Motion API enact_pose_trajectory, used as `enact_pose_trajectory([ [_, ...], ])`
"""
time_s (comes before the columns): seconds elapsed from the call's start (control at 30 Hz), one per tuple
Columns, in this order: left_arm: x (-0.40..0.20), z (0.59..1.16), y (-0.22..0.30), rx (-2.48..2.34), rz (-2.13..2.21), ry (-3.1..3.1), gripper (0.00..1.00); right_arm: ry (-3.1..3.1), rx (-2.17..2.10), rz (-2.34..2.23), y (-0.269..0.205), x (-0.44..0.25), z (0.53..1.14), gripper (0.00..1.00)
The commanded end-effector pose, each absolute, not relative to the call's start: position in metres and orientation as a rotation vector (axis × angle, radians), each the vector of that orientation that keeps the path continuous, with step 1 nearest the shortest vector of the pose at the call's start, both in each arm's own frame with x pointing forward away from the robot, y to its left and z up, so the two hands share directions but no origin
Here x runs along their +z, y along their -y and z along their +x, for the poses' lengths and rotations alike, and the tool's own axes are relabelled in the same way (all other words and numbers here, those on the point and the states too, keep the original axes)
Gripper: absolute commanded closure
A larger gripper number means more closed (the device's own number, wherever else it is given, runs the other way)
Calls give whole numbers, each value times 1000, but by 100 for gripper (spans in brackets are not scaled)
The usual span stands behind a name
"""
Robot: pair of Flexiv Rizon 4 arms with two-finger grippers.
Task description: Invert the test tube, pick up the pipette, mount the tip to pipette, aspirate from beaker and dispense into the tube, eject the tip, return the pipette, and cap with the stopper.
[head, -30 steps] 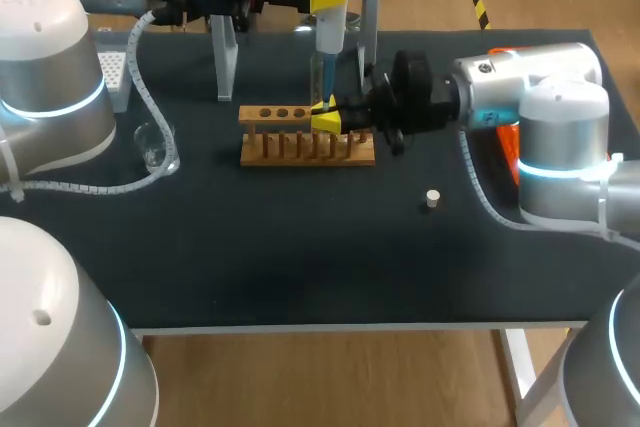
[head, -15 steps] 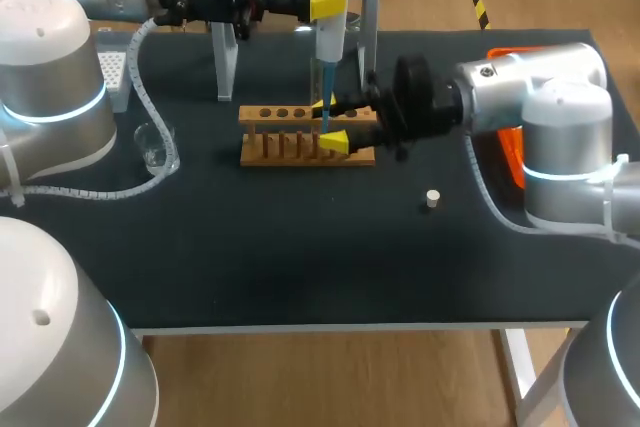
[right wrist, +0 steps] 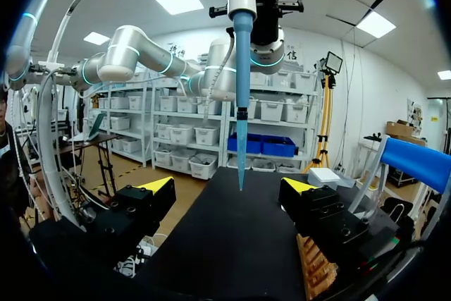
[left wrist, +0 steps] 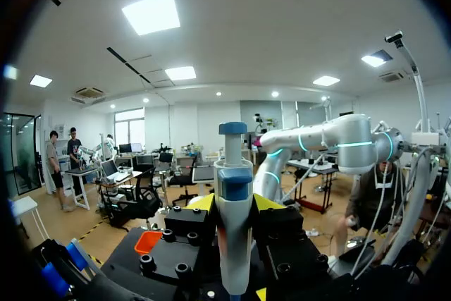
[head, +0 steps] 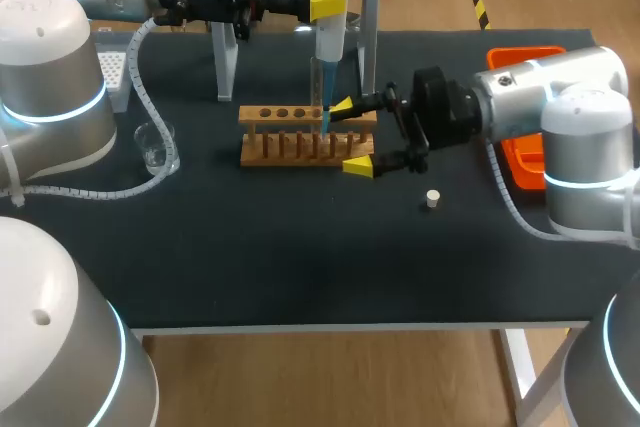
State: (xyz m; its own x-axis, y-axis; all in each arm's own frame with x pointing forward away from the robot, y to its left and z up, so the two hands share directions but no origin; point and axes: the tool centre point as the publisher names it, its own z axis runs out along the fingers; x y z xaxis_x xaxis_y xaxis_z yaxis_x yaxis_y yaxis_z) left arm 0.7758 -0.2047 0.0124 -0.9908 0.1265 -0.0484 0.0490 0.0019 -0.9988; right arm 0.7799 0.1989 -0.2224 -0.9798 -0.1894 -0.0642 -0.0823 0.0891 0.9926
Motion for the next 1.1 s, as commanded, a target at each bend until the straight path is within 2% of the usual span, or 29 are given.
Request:
enact_pose_trajectory([
  [0.03, 13, 777, 203, 2171, -197, 2182, 100, 2279, -2040, 273, -182, -222, 774, 0],
  [0.83, 13, 777, 203, 2171, -197, 2182, 100, 2279, -2040, 273, -182, -222, 774, 0],
  [1.1, -7, 784, 132, 2202, -144, 2279, 100, 2279, -2040, 273, -182, -222, 774, 0],
])
